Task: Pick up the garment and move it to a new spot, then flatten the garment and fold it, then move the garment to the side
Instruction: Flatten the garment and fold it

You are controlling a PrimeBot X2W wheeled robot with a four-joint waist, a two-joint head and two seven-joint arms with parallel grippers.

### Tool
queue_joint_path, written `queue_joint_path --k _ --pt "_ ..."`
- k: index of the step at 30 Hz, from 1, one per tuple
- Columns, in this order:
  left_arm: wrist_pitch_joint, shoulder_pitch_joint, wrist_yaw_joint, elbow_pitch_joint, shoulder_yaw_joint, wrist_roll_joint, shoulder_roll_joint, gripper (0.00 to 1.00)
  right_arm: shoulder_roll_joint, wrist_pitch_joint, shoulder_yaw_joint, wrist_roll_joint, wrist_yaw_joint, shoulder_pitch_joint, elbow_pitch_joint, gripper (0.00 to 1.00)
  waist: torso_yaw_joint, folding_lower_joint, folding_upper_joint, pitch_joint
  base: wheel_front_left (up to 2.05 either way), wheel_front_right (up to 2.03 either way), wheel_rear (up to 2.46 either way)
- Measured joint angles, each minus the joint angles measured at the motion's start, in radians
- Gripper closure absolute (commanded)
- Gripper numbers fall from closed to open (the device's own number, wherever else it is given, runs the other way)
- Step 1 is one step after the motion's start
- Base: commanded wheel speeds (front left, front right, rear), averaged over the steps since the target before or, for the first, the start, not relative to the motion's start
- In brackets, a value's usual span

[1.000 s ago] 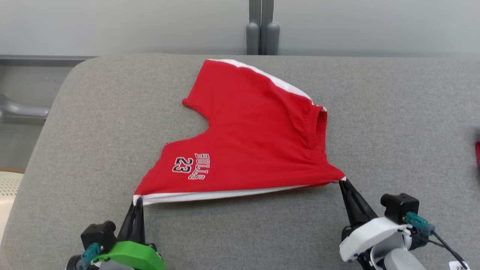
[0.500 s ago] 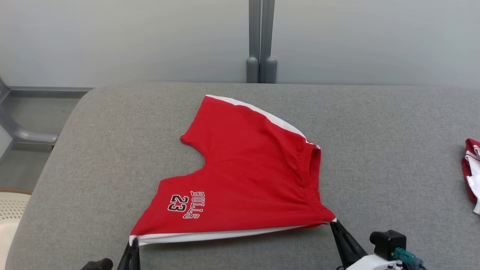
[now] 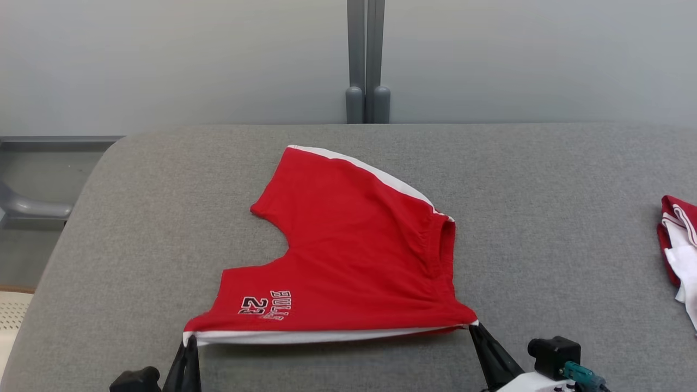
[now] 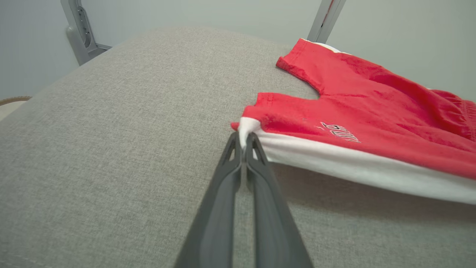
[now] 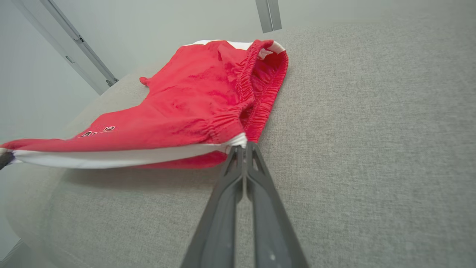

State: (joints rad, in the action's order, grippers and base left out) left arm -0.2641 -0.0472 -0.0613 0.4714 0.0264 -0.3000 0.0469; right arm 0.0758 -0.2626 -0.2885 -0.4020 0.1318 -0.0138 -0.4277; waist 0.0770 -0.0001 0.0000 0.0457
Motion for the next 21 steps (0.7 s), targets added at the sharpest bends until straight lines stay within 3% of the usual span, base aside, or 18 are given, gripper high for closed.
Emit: queue_joint_path --k 9,21 --pt "0.000 0.143 0.018 0.000 0.010 0.001 0.001 1.00 -0.021 0.000 -0.011 -0.019 0.000 0.093 0.003 1.00 -0.041 0.0000 0.0000 -0.060 0.00 0.00 0.00" --pt "0.000 0.418 0.008 0.024 -0.058 0.072 0.001 1.00 -0.025 0.000 -0.036 -0.096 0.000 0.290 0.044 1.00 -0.094 0.0000 0.0000 -0.233 0.00 0.00 0.00"
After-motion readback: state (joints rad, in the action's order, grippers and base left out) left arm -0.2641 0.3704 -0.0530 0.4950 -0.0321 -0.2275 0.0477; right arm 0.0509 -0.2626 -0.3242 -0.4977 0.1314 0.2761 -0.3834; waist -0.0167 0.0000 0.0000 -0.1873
